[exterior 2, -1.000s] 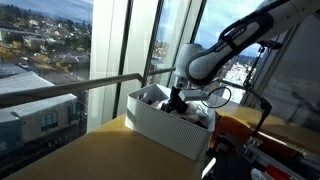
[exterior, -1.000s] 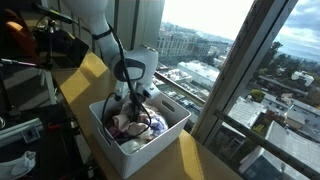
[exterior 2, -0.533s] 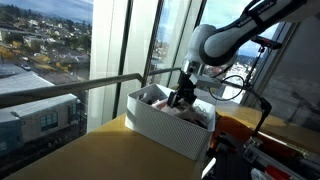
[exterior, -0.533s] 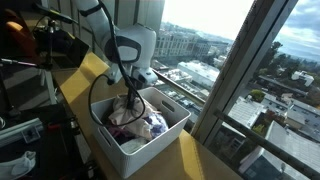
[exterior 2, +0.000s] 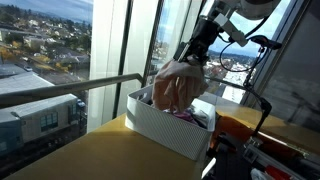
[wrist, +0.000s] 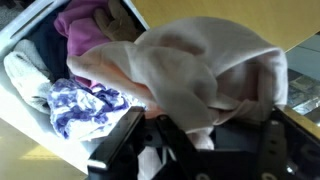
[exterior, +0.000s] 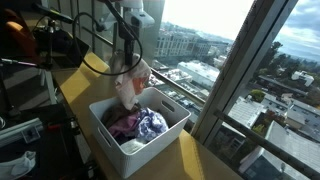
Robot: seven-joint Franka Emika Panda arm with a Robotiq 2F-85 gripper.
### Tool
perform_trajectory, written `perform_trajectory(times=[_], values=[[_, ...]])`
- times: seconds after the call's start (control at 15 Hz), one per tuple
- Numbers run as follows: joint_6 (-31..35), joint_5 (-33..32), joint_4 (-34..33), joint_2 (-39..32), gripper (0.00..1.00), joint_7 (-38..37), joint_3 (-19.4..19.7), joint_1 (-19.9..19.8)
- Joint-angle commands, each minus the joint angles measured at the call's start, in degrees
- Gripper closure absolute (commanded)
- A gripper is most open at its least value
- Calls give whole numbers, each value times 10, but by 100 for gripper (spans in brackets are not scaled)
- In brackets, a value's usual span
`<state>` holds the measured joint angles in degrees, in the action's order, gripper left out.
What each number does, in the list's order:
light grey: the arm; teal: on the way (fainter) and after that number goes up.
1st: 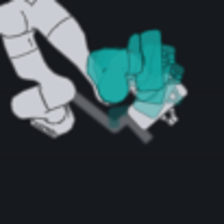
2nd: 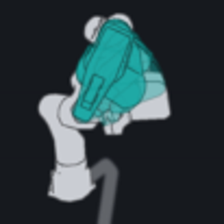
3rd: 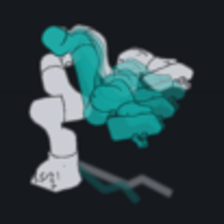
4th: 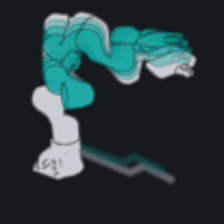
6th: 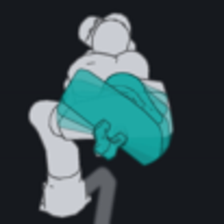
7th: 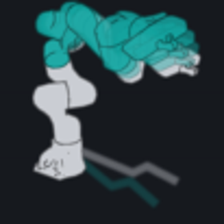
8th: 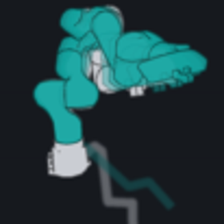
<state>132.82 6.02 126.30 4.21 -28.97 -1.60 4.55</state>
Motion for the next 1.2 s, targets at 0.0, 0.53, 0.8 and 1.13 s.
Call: perform_trajectory(times=[0.0,0.53,0.8,1.13], values=[[-46,16,-21,61,100,-28,-51,25],[-8,-21,-41,-13,100,-119,-176,94],[35,-38,-47,-85,100,-119,-164,100],[82,-83,-62,-171,100,-143,-134,117]])
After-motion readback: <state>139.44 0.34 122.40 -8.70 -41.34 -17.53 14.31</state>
